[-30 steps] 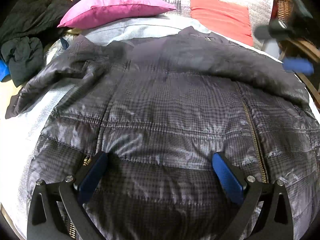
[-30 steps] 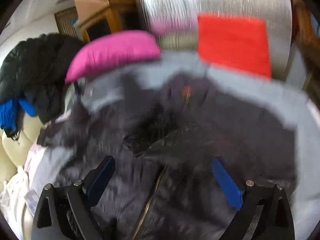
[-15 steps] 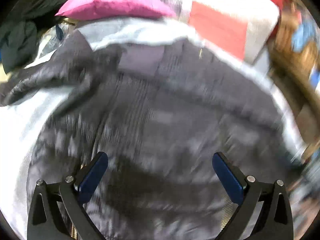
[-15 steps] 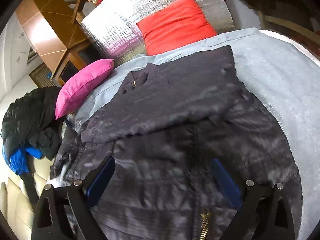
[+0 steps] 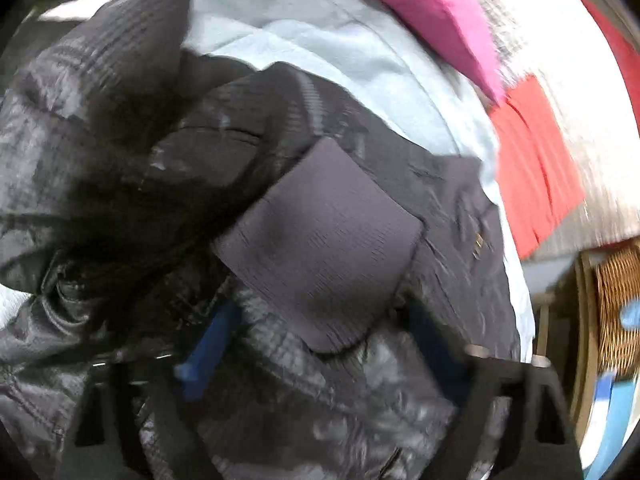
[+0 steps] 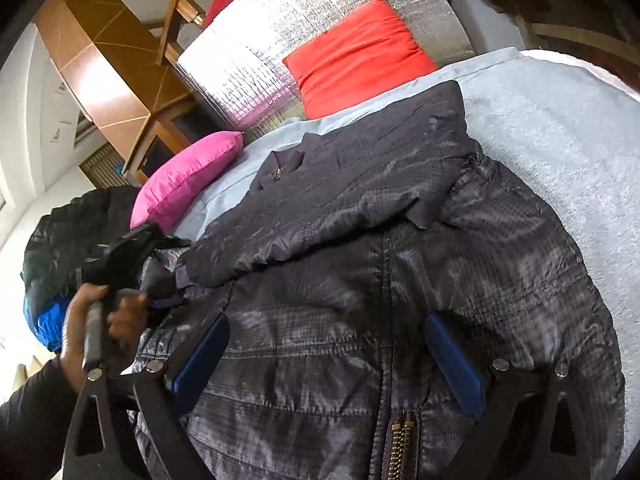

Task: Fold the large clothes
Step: 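Grasp the ribbed cuff of the other sleeve with the left tool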

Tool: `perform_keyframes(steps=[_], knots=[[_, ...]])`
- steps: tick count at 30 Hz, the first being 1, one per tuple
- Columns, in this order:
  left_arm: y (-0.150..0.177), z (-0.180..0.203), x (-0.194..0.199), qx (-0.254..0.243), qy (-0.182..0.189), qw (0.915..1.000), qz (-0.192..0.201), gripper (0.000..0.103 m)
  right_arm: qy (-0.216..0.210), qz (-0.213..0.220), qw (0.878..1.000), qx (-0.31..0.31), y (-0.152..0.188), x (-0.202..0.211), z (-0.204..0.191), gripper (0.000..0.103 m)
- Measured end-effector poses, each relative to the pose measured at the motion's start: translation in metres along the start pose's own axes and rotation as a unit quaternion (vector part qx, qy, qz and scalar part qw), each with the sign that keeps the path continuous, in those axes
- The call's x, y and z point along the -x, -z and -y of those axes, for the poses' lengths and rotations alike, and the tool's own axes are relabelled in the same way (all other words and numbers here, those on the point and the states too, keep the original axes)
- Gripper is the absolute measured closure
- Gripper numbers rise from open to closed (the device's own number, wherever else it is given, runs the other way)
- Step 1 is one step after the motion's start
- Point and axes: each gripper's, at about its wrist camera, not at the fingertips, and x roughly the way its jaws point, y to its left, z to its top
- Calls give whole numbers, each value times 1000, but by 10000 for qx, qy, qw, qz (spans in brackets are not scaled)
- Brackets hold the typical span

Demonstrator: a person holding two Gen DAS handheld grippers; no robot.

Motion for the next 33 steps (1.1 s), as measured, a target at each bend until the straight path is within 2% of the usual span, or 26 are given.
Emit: perform_keyframes(steps=[1,2,4,5,6,8,10,13,15,18,20,22,24,26,27,29,30,32,33], knots=[[0,4,-2,-103,25,9999,-39,66,-25,8,10000,-14,0,0,0,3],[0,11,-1,-231,-37,9997,-59,69,-50,17,10000,-25,0,1,1,3],[0,23,19,-433,-55,9987,245,77,-72,22,10000,-38,0,0,1,3],[7,31,36,-633,-15,9966,518,77,-79,26,10000,-40,0,1,1,3],[20,42,58,-978,30,9909,921,77,-85,28,9999,-45,1,1,1,3],[39,43,79,-1223,47,9834,1340,77,-109,38,9999,-66,1,2,1,3],[48,38,69,-1267,-182,9828,1332,77,-116,35,9999,-74,1,2,1,3],[52,17,20,-1147,-625,9882,804,76,-117,18,9999,-104,0,3,0,4],[57,16,11,-1356,-707,9839,924,75,-151,-23,9996,-236,-3,7,2,4],[58,21,9,-1593,-744,9793,999,74,-410,0,9956,-845,-14,19,16,4],[56,21,4,-1522,-649,9815,959,73,-662,-79,9884,-1361,-24,18,28,4],[53,13,7,-1488,-561,9829,927,70,-989,-142,9754,-1966,-35,13,41,4],[52,11,4,-1512,-494,9831,907,67,-1355,-180,9547,-2643,-46,3,55,4],[53,8,3,-1565,-429,9823,938,66,-1325,-192,9431,-3044,-55,-2,65,4],[54,2,9,-1601,-415,9816,958,66,-1248,-172,9424,-3099,-61,0,66,4],[60,-3,14,-1760,-426,9777,1062,64,-1218,-213,9510,-2834,-71,7,57,4],[62,-5,15,-1839,-435,9756,1116,63,-1085,-144,9615,-2519,-80,13,50,4],[69,-4,13,-1984,-459,9706,1280,62,-469,116,9799,-1936,-98,25,44,4],[69,-3,12,-2000,-459,9699,1309,62,-158,189,9852,-1696,-109,27,45,4]])
